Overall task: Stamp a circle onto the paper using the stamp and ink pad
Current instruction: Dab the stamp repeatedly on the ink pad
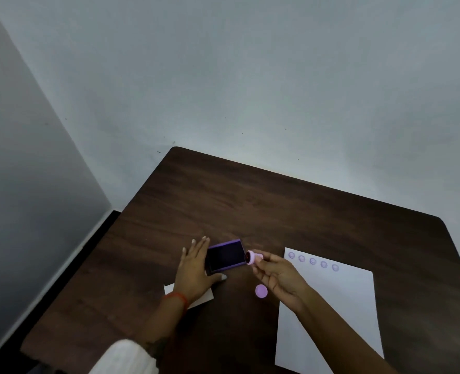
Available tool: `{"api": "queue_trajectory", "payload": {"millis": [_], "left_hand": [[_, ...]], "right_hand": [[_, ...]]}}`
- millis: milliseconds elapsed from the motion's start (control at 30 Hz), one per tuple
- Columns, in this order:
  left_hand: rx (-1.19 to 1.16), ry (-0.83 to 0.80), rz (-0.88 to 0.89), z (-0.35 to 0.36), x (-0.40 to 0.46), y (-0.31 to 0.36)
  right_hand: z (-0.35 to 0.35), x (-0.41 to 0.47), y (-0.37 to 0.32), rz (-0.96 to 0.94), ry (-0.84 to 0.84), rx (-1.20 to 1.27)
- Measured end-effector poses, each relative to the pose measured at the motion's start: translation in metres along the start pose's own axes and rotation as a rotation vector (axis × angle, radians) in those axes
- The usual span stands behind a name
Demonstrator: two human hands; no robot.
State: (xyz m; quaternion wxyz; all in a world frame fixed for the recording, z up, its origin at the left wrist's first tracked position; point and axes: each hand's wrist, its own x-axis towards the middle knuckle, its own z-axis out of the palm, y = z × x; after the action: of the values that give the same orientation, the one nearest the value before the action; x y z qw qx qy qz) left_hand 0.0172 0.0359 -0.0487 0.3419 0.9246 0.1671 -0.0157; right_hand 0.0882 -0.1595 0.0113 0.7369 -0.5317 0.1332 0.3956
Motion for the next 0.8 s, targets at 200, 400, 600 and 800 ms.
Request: {"api": "queue_trajectory", "payload": {"millis": [200,400,600,800], "left_hand": [[-0.083,0.024,0.016,0.002,0.001,-0.01],[-0.137,0.045,0.029,0.004,0.003,-0.014],[-0.145,0.041,0.021,0.005,0.004,-0.014],[-0.151,0.056,0.028,0.007,0.003,-0.016]], "right_hand": [[0.044,0.023,0.011,-0.311,0.141,-0.776],[0.067,0.045,0.019,-0.656,-0.141,-1.578],[0.06,0.054,0.027,-0.679,-0.219,-1.906],[0.069,0.052,0.037,-0.659,-0.044,-1.812]]}}
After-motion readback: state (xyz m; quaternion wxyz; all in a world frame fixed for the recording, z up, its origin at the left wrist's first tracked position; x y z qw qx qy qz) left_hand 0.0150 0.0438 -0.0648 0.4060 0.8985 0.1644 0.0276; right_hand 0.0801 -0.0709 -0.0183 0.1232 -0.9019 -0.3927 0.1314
